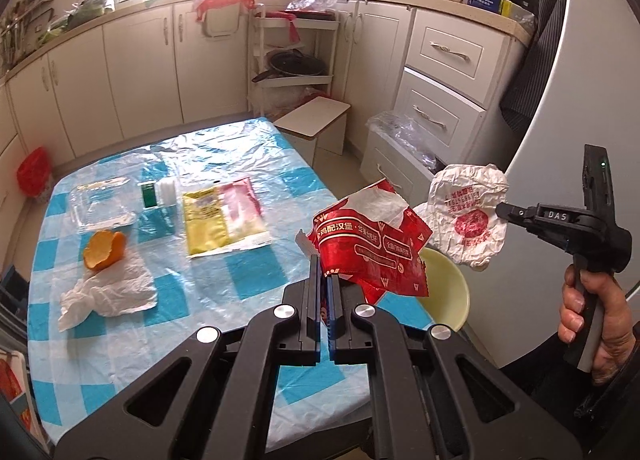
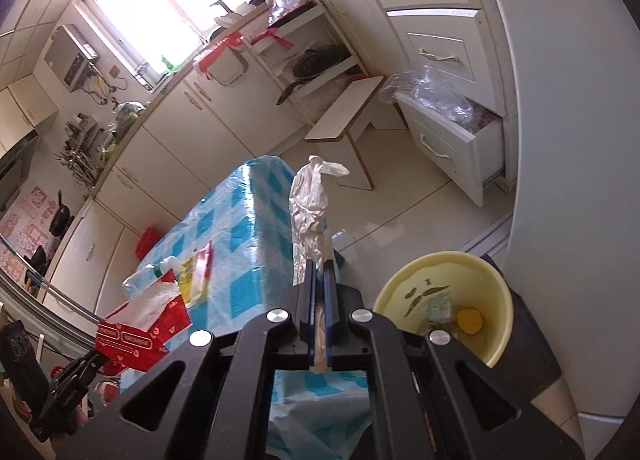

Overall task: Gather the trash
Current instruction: 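Carry glove and wrapper to the yellow bin and open both tools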

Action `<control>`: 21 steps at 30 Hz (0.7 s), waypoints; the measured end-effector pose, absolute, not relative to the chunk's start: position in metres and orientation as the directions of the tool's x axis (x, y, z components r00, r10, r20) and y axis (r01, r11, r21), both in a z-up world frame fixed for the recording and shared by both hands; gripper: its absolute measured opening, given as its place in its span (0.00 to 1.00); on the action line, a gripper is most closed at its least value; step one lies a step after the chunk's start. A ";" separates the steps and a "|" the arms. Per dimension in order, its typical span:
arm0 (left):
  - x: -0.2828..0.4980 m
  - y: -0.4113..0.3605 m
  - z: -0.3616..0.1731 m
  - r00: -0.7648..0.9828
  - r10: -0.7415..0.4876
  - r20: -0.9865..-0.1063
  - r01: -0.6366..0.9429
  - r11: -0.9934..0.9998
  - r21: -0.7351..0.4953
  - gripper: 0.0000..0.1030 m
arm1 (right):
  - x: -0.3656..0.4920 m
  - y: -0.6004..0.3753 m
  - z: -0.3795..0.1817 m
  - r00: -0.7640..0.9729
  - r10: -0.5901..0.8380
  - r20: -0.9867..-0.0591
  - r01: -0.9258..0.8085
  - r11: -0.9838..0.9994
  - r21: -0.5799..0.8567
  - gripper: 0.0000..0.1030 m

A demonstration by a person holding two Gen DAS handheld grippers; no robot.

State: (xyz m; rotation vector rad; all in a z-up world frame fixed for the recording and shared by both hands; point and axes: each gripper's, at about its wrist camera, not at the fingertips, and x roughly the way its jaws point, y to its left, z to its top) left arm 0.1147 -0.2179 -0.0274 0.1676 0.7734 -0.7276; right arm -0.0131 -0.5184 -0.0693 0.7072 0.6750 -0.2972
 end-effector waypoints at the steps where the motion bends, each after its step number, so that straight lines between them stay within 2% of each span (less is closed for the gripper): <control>1: 0.114 -0.227 -0.029 0.484 -0.537 -0.691 0.661 0.742 -0.113 0.02 | -0.011 -0.523 -0.077 0.733 -0.029 -0.679 0.488 0.717 0.497 0.04; 10: 0.105 -0.304 -0.053 0.423 -0.537 -0.730 0.725 0.683 -0.083 0.02 | 0.021 -0.554 -0.130 0.481 -0.024 -0.876 0.608 0.730 0.313 0.05; 12: 0.102 -0.318 -0.060 0.412 -0.531 -0.740 0.738 0.671 -0.071 0.02 | 0.019 -0.567 -0.141 0.443 -0.024 -0.896 0.665 0.680 0.311 0.11; 14: 0.100 -0.330 -0.067 0.398 -0.526 -0.752 0.748 0.660 -0.066 0.02 | 0.010 -0.576 -0.138 0.476 -0.028 -0.879 0.690 0.631 0.354 0.24; 15: 0.099 -0.336 -0.072 0.390 -0.522 -0.758 0.753 0.655 -0.063 0.02 | 0.006 -0.578 -0.131 0.505 -0.044 -0.862 0.691 0.620 0.373 0.27; 18: 0.096 -0.351 -0.085 0.367 -0.511 -0.777 0.764 0.642 -0.062 0.02 | -0.006 -0.576 -0.103 0.616 -0.108 -0.780 0.657 0.616 0.433 0.48; 21: 0.094 -0.371 -0.101 0.343 -0.495 -0.799 0.769 0.636 -0.064 0.02 | -0.016 -0.571 -0.075 0.697 -0.192 -0.691 0.625 0.635 0.454 0.55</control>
